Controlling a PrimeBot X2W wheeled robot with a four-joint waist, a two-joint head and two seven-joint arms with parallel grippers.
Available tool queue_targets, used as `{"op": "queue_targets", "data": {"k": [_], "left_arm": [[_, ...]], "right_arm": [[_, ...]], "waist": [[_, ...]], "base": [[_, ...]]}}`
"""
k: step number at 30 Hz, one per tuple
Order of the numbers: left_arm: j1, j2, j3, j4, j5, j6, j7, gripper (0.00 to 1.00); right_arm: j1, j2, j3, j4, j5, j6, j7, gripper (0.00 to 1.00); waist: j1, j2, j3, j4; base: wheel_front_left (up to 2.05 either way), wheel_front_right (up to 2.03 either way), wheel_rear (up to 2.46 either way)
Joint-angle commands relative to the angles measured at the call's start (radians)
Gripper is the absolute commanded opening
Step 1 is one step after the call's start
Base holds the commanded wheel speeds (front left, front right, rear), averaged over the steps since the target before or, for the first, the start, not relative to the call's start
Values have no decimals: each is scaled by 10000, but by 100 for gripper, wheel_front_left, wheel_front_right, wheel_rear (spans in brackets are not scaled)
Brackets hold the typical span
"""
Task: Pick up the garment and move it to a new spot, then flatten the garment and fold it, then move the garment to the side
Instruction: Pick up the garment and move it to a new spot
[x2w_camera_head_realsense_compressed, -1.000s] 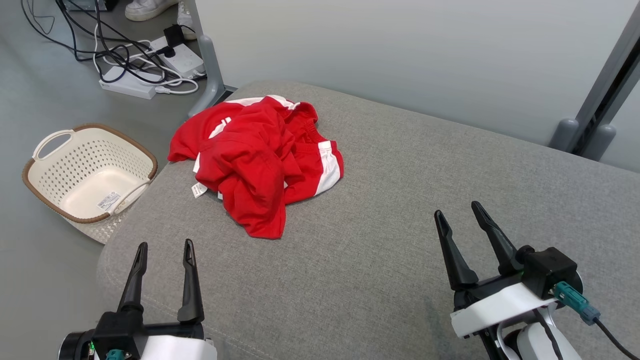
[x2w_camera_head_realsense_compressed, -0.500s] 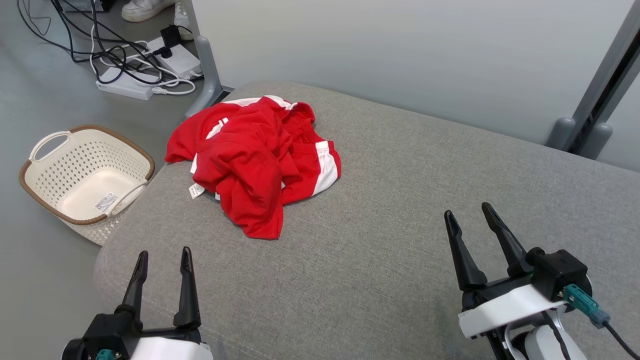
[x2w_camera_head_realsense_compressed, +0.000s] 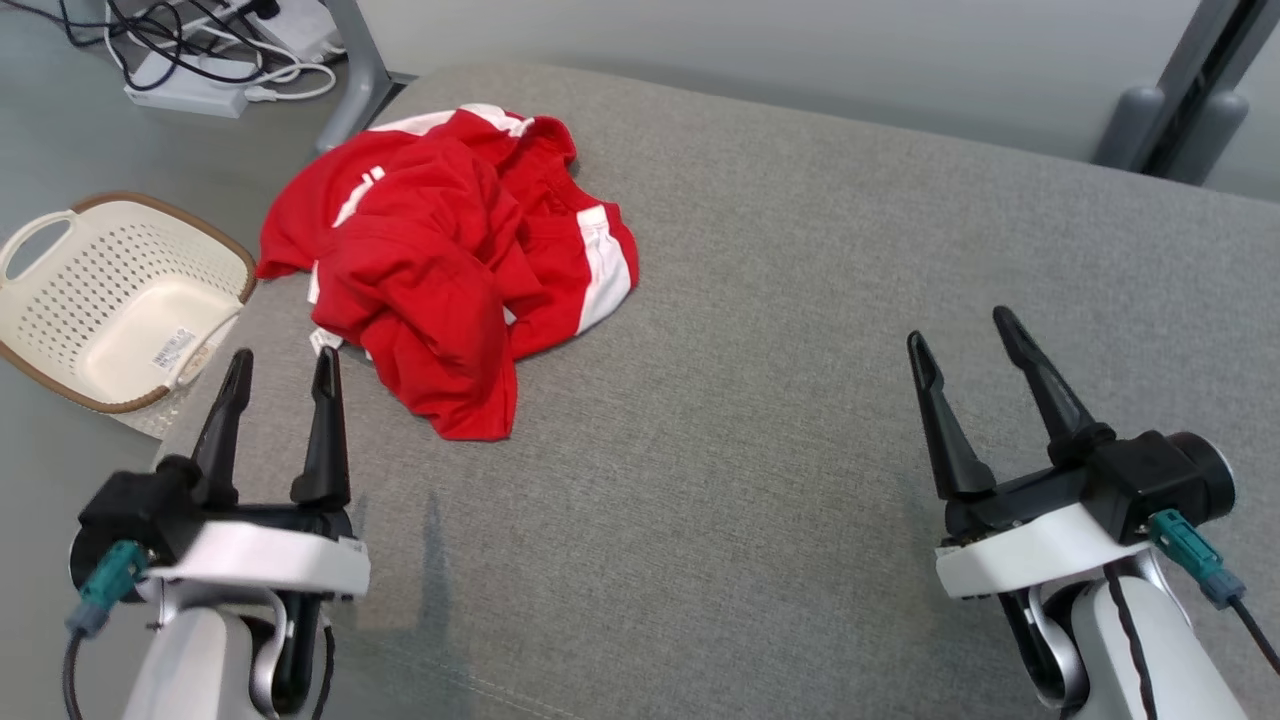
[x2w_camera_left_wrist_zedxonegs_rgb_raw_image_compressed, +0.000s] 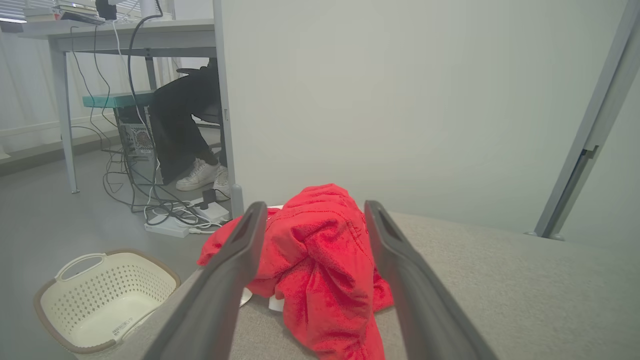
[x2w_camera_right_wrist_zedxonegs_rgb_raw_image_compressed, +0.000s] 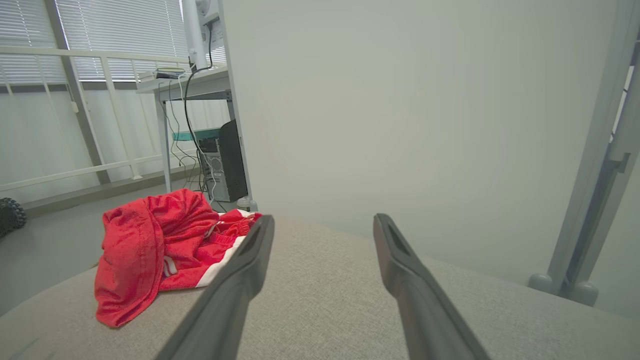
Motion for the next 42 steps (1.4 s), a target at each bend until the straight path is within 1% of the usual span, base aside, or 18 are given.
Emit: {"op": "queue_targets", "data": {"k": [1, 5, 8, 10, 14, 17, 21, 26, 31, 36, 37, 38, 42], "left_arm": [[-499, 118, 12, 345, -226, -136, 20, 100], [-1904, 781, -177, 1463, -584, -367, 583, 100], [-2813, 1208, -347, 2173, -1034, -447, 1260, 100], [-3346, 1584, -516, 2593, -1284, -478, 1764, 100], [-4221, 2057, -960, 3158, -2063, -487, 2707, 100], [-4832, 2465, -1221, 3672, -2115, -466, 3253, 100], [-5544, 2728, -1442, 4517, -2050, -422, 3922, 100], [-6051, 2835, -1656, 5601, -2045, -336, 4903, 100], [-6265, 2814, -1844, 6220, -1935, -204, 5322, 100], [-6407, 2872, -1947, 6866, -1888, -121, 5515, 100], [-6479, 2897, -1940, 7085, -1961, -154, 5504, 46], [-6515, 2909, -1926, 7128, -2000, -178, 5406, 0], [-6667, 3007, -1863, 7265, -2069, -204, 4965, 0]], "right_arm": [[-141, -107, -105, -47, -136, -3, 19, 100], [-489, -241, -65, -189, -340, -3, 73, 100], [-643, -284, 19, -244, -424, -3, 97, 100], [-758, -288, 88, -282, -452, -3, 113, 100], [-954, -433, 294, -252, -587, -3, 147, 100], [-1189, -544, 395, -226, -624, -3, 146, 100], [-1399, -497, 448, -201, -516, -3, 129, 100], [-1438, -384, 516, -103, -521, -3, 81, 100], [-1424, -370, 519, -39, -513, -3, 63, 100], [-1531, -329, 576, 14, -511, -3, 37, 100], [-1567, -311, 609, 65, -491, -3, 21, 100], [-1585, -302, 608, 89, -476, -3, 14, 100], [-1547, -279, 578, 209, -434, -3, -17, 100]], "waist": [[0, 0, 579, -328], [0, 0, 1162, -609], [0, 0, 1467, -829], [0, 0, 1672, -983], [0, 0, 2011, -1302], [0, 0, 2240, -1474], [0, 0, 2395, -1727], [0, 0, 2445, -1956], [0, 0, 2499, -2080], [0, 0, 2610, -2237], [0, 0, 2617, -2295], [0, 0, 2616, -2317], [0, 0, 2502, -2356]], "base": [[0, 0, 0], [0, 0, 0], [0, 0, 0], [0, 0, 0], [0, 0, 0], [0, 0, 0], [0, 0, 0], [0, 0, 0], [0, 0, 0], [0, 0, 0], [0, 0, 0], [0, 0, 0], [0, 0, 0]]}}
